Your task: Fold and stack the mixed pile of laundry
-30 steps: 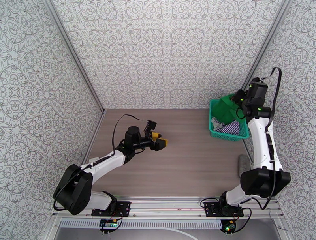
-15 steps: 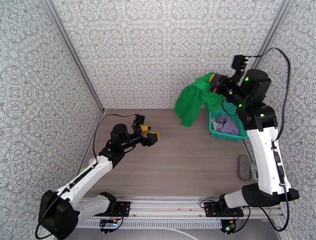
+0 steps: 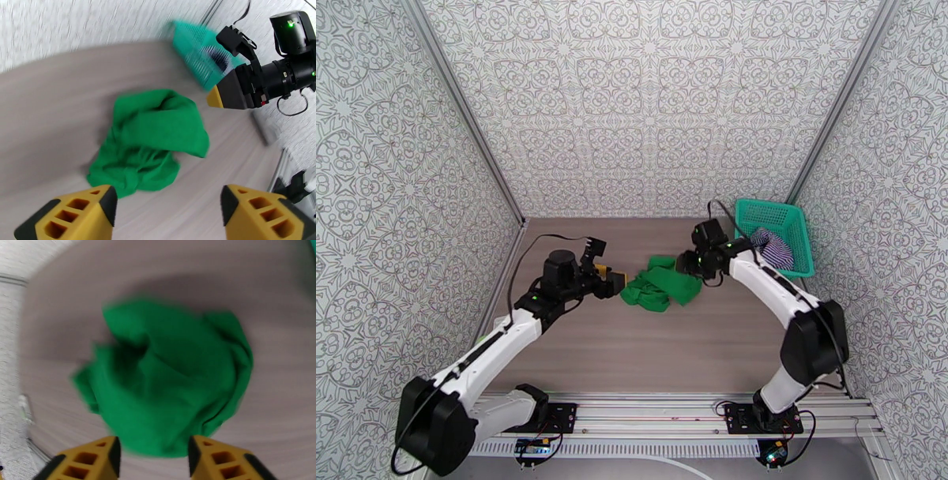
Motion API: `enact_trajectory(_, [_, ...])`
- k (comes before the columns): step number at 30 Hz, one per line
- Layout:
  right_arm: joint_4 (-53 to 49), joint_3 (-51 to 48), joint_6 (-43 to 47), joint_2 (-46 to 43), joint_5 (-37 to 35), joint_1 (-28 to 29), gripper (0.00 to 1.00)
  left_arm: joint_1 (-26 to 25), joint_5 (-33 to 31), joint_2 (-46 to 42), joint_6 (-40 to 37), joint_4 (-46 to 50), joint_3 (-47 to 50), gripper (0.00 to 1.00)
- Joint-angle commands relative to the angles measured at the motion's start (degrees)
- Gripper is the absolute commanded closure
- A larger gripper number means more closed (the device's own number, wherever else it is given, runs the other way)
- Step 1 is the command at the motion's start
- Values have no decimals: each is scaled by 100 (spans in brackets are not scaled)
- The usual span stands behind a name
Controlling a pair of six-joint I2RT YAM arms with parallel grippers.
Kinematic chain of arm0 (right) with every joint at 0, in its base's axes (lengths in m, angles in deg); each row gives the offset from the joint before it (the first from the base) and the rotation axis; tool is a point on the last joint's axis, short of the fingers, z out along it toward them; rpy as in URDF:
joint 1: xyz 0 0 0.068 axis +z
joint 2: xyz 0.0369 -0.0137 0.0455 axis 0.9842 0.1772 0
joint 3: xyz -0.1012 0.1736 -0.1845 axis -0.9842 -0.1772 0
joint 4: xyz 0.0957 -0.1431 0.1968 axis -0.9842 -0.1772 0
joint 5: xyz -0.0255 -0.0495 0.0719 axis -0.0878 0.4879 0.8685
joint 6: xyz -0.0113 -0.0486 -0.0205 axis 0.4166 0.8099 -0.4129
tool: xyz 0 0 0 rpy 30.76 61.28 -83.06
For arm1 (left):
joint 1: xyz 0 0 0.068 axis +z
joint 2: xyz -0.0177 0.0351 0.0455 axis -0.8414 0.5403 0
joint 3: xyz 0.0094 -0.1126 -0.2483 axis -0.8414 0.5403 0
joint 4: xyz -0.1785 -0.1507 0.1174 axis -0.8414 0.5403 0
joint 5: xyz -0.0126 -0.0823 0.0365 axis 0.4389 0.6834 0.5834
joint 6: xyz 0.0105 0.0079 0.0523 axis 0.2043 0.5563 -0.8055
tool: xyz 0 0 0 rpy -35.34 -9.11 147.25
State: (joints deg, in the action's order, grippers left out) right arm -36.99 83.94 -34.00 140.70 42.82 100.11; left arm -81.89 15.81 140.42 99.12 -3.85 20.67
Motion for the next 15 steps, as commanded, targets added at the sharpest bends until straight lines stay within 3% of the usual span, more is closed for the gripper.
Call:
enact_trajectory(1, [-59,-74,146,-315,-274,-327,42,-343,-515,337,-267,647,66,36])
enact_trajectory(8, [-635,-145,927,-629,-576,-345,32,-454,-733,1191,-84,441,195,39])
enact_trajectory(15, [-275,-864,686,-795,-445,584,33,-377,-861,2146,-180,521,-202,41])
